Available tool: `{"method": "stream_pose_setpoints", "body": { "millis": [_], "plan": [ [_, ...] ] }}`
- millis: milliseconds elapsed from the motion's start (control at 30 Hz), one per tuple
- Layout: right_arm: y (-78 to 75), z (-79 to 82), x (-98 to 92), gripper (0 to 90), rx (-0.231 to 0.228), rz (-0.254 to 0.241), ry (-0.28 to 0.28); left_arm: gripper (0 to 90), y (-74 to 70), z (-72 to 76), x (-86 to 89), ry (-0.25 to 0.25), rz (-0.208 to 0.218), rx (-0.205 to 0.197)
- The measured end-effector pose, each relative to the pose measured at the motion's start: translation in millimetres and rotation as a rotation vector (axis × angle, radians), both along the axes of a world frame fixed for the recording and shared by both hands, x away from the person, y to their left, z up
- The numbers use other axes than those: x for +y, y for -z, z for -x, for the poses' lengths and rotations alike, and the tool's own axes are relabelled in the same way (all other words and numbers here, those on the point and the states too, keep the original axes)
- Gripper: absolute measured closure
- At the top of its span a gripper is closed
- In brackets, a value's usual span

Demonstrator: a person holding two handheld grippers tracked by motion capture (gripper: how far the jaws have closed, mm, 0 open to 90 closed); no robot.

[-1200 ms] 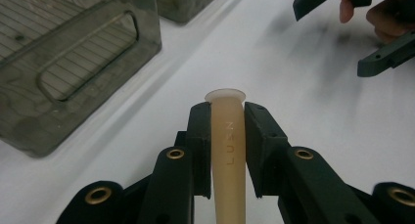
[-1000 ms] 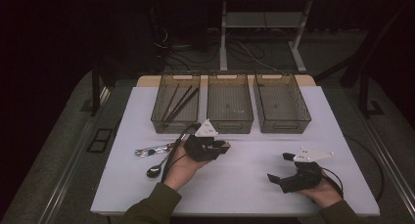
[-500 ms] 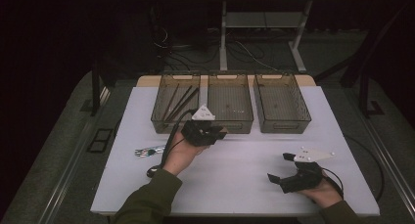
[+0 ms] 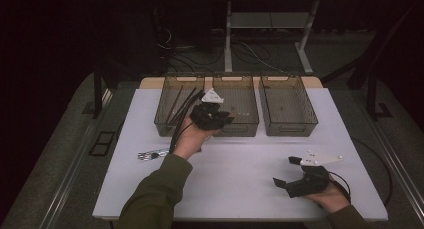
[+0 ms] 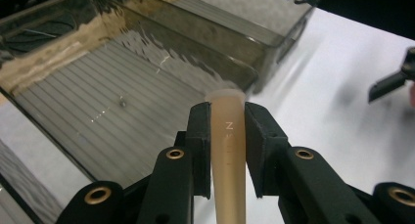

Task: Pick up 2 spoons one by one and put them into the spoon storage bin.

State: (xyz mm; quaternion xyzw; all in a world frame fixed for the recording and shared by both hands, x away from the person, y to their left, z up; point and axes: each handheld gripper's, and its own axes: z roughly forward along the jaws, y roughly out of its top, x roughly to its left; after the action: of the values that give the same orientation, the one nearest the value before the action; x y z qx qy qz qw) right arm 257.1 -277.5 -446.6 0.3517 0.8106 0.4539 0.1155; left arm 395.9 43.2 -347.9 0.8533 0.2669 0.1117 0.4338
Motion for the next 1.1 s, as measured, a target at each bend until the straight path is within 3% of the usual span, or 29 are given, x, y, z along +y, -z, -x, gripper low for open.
{"method": "stream_pose_setpoints", "body": {
  "millis": [400, 800, 933, 1033, 1100],
  "plan": [
    [-1.2, 1.1, 1.9, 2.1, 0.007, -0.016, -0.008, 73.8, -10.8, -38.1, -16.2, -0.033, -0.020, -0.016],
    [-0.8, -0.8, 2.9, 2.1, 0.000, -0.018, -0.010, 73.7, -10.8, -68.1, -32.0, -0.083, 0.036, -0.011],
    [-0.7, -1.2, 2.7, 2.2, -0.001, -0.021, -0.008, 73.7, -8.1, -77.4, -39.5, -0.085, -0.017, -0.024],
    [-1.3, -1.5, 2.0, 2.2, -0.003, -0.020, -0.006, 73.6, -4.9, -83.2, -44.6, -0.110, 0.028, -0.009],
    [-1.3, -1.4, 2.0, 2.1, 0.000, -0.020, -0.006, 73.6, -4.0, -86.7, -48.0, -0.114, 0.018, -0.002]
  ]
}}
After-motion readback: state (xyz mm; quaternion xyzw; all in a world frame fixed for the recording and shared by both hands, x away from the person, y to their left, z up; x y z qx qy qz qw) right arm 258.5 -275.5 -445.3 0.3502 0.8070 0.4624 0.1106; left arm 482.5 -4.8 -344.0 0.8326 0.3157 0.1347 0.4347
